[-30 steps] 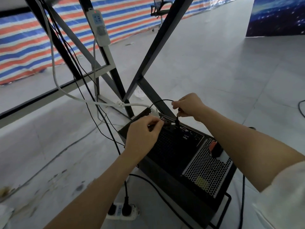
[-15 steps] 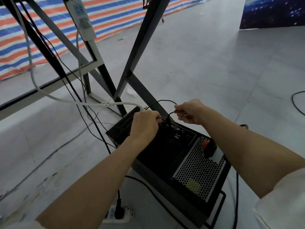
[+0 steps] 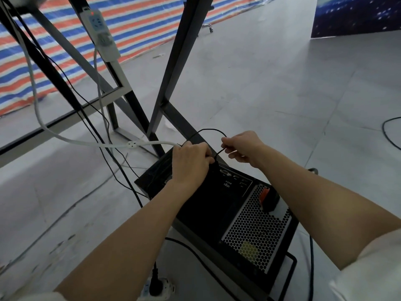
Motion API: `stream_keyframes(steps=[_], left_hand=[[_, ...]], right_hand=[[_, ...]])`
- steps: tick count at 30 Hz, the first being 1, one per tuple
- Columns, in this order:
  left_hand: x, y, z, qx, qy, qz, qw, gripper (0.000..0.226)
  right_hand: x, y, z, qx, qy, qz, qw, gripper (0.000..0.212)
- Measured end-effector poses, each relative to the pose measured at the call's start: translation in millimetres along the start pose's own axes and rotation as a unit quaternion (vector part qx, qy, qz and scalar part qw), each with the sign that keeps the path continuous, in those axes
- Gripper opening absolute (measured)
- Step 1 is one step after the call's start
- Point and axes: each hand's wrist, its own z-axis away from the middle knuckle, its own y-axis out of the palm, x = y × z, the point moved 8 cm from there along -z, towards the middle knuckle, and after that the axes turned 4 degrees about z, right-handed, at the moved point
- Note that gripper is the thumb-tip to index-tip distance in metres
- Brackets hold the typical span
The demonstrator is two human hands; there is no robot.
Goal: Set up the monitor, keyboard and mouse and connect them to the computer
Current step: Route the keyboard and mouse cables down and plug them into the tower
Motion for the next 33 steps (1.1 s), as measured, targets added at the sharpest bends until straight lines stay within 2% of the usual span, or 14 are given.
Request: stream_keyframes(steps=[6,10,12,17,22,27,30,33], left_hand=[[7.8,-1.7,12.2,-0.060,-0.061,0.053,0.995,0.017],[3.3,-3.0,17.5,-0.077,-0.046,0.042,0.995,0.017],[2.3,-5.0,16.8,-0.081,-0.048,0.050,0.994,0.017],[-9.9,1.6,16.5,-0.085,-0.047,0.049,0.994,0.014],[0.5,6.7,24.3,-0.094,-0.116,0.083,0.985,0.020],[6.9,13.0,23.0,-0.090,-0.144,0.103,0.980,0.020],[1.1,9.1,23.6,-0.086,-0.133,0.084,0.984,0.020],[-6.1,7.4,27.3,-0.078,-0.118,0.064,0.988,0.020]], right_hand=[[6.6,0.0,1.0,0.005,-0.047,0.000,0.999,0.015],[25.1,-1.7,3.1,-0.041,-0.157,0.111,0.980,0.017],[29.0,-2.6,5.0,-0.057,-0.175,0.167,0.969,0.018],[23.6,-7.5,-1.3,-0.076,-0.141,0.165,0.973,0.023],[8.5,-4.5,-14.4,-0.055,-0.065,0.165,0.983,0.025],[-3.0,-3.4,-18.0,-0.028,0.002,0.177,0.984,0.016],[-1.2,-4.4,-13.9,-0.035,0.000,0.199,0.979,0.023],[8.2,-11.8,-1.0,-0.072,-0.042,0.212,0.974,0.031]])
